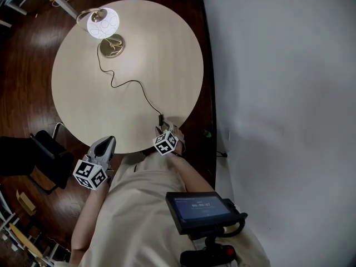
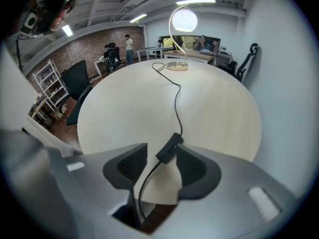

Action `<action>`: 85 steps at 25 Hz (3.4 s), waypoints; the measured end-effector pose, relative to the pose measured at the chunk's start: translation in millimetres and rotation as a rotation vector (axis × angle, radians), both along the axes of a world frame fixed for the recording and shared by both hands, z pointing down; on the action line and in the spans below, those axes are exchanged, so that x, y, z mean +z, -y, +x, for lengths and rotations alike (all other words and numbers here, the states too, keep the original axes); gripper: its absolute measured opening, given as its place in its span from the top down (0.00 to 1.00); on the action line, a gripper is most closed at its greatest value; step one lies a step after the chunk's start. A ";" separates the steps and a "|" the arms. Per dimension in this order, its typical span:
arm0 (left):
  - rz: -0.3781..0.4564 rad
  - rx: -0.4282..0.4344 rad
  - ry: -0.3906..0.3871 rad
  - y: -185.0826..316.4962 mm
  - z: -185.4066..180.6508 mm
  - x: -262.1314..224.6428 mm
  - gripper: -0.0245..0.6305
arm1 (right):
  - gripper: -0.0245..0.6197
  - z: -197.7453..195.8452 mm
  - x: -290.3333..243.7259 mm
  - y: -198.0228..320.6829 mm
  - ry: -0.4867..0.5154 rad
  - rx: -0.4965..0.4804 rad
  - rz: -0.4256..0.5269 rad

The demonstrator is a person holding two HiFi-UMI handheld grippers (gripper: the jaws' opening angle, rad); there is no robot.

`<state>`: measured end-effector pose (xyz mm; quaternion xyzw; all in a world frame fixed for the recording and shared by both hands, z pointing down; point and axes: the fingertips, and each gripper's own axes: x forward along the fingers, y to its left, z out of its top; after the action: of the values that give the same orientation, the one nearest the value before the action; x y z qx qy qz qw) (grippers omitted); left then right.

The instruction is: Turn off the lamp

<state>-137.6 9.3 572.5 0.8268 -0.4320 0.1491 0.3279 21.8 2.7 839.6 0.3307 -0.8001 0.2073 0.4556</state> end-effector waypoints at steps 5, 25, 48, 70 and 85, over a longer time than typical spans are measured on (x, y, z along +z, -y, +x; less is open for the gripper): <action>-0.008 -0.003 0.008 -0.6 -6.7 0.6 0.96 | 0.68 -2.6 10.4 6.4 -0.007 0.021 -0.016; -0.040 0.014 0.017 -10.6 -34.5 10.4 0.96 | 0.67 -17.7 24.6 4.7 -0.157 -0.018 0.044; -0.059 0.005 0.025 -22.7 -68.4 18.0 0.96 | 0.71 -1.9 29.0 33.3 -0.172 0.401 0.039; -0.066 0.070 0.030 -14.2 -88.6 20.7 0.96 | 0.82 17.9 35.2 28.9 -0.178 0.681 -0.019; -0.058 0.068 0.020 -2.5 -85.9 20.5 0.96 | 0.84 16.8 37.4 35.2 -0.161 0.629 -0.050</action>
<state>-223.5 11.8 593.0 0.8297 -0.4024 0.1810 0.3419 38.6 -32.6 877.0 0.5658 -0.6147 0.3306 0.4391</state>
